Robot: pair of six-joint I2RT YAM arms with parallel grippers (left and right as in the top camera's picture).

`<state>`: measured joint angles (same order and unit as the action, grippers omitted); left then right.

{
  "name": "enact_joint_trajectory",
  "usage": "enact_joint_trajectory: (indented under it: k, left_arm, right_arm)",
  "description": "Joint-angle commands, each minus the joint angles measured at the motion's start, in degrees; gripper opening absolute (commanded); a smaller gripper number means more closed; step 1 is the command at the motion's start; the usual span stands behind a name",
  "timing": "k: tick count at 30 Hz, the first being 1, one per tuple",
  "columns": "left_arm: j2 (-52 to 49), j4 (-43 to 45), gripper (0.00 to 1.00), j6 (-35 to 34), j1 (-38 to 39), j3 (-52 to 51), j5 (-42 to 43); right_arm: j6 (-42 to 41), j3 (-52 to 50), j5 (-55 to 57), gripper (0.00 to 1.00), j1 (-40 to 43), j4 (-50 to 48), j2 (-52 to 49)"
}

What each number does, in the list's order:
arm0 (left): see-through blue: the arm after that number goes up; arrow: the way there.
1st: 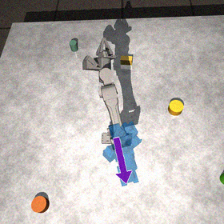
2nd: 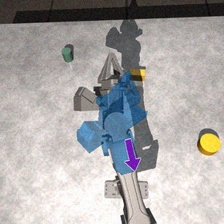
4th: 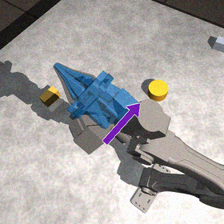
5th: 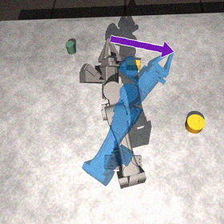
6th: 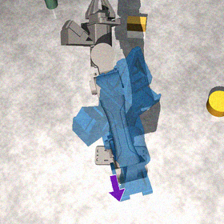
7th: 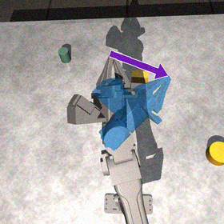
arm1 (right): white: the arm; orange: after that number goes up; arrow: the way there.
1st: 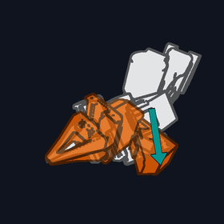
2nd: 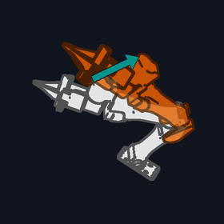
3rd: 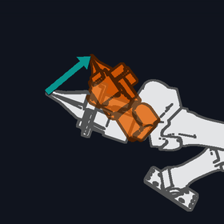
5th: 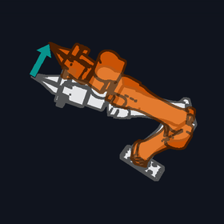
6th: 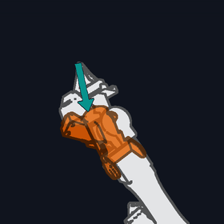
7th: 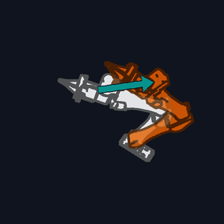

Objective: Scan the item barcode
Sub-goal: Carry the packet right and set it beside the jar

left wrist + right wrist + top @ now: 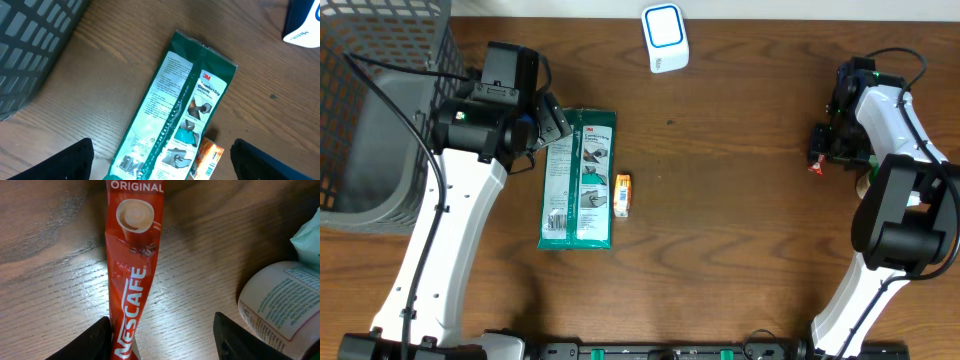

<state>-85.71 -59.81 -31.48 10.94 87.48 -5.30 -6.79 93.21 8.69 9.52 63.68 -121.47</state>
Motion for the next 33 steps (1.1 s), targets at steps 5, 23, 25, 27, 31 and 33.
enact_joint_trajectory:
  k: [5, 23, 25, 27, 31, 33]
  left_arm:
    - [0.2, -0.2, 0.88, 0.3, -0.2, 0.4, -0.8]
    - [0.2, -0.2, 0.88, 0.4, -0.2, 0.4, -0.7]
    - [0.2, -0.2, 0.88, 0.3, -0.2, 0.4, -0.8]
    - [0.2, -0.2, 0.88, 0.3, -0.2, 0.4, -0.7]
    - [0.2, -0.2, 0.88, 0.3, -0.2, 0.4, -0.7]
    - [0.2, -0.2, 0.88, 0.3, -0.2, 0.4, -0.7]
  right_arm:
    - [0.0, 0.0, -0.3, 0.46, 0.3, 0.2, 0.1]
    - [1.7, 3.3, -0.2, 0.74, 0.7, 6.1, 0.1]
    - [1.7, 4.4, -0.9, 0.73, 0.7, 7.9, 0.1]
    - [1.7, 5.6, -3.8, 0.75, 0.7, 8.0, 0.1]
    - [1.7, 6.4, -15.4, 0.45, 0.7, 5.8, 0.1]
    - [1.7, 6.2, -16.0, 0.07, 0.7, 4.7, 0.1]
